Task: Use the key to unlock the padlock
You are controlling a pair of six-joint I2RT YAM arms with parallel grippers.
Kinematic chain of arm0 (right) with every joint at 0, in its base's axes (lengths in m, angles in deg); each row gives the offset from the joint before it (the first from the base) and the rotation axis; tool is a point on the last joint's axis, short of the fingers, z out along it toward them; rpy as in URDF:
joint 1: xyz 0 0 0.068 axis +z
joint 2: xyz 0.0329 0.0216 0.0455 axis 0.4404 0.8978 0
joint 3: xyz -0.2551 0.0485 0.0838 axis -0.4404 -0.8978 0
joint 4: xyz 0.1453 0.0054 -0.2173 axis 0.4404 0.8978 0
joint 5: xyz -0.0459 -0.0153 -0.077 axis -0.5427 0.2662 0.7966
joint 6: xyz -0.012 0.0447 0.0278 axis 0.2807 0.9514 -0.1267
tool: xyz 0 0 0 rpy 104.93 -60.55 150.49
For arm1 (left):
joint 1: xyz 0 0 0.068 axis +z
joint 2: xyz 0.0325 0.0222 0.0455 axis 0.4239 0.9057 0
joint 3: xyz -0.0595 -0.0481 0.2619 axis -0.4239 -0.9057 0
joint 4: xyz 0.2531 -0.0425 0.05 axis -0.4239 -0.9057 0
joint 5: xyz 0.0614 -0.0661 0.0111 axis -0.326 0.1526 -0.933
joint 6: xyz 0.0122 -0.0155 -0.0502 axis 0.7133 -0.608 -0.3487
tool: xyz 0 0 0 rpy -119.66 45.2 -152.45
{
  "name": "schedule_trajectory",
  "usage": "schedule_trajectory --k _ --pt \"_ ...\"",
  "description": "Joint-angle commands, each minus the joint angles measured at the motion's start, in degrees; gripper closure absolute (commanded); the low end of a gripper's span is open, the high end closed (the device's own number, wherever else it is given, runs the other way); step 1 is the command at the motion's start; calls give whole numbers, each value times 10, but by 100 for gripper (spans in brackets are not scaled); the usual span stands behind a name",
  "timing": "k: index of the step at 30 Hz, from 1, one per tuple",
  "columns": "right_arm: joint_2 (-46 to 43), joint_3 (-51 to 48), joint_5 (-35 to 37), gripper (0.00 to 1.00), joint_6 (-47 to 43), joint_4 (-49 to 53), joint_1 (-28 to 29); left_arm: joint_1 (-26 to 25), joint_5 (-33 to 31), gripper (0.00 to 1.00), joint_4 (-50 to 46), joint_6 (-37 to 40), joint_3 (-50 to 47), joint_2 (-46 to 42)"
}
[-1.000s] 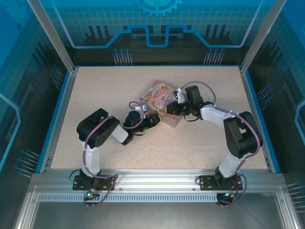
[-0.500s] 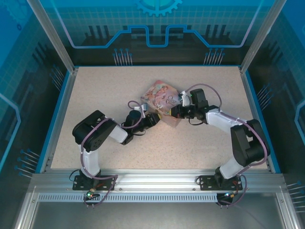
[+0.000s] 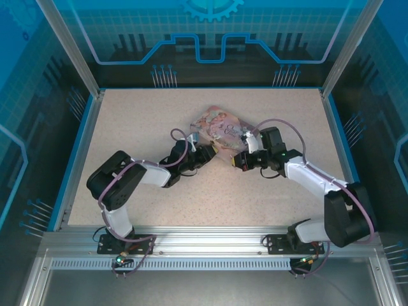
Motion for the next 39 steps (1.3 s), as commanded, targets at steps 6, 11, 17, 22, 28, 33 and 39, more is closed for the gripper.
schedule_trajectory --k 6,11,17,22,28,33,39 --pt "46 53 58 100 -50 105 43 -12 22 77 -19 -15 43 -29" --pt "86 109 71 100 -39 100 51 -20 22 77 -35 -9 50 -29" --pt "121 140 96 100 -37 114 55 -23 21 78 -44 -6 56 -28" --pt "129 141 100 100 -47 132 56 -23 18 78 -41 -8 56 -25" --pt "147 148 102 100 -48 133 65 -25 16 79 -43 -5 56 -30" --pt "159 161 114 100 -39 129 68 -25 16 79 -44 -5 55 -31" --pt "163 166 122 100 -34 124 68 -25 16 79 -44 -6 53 -29"
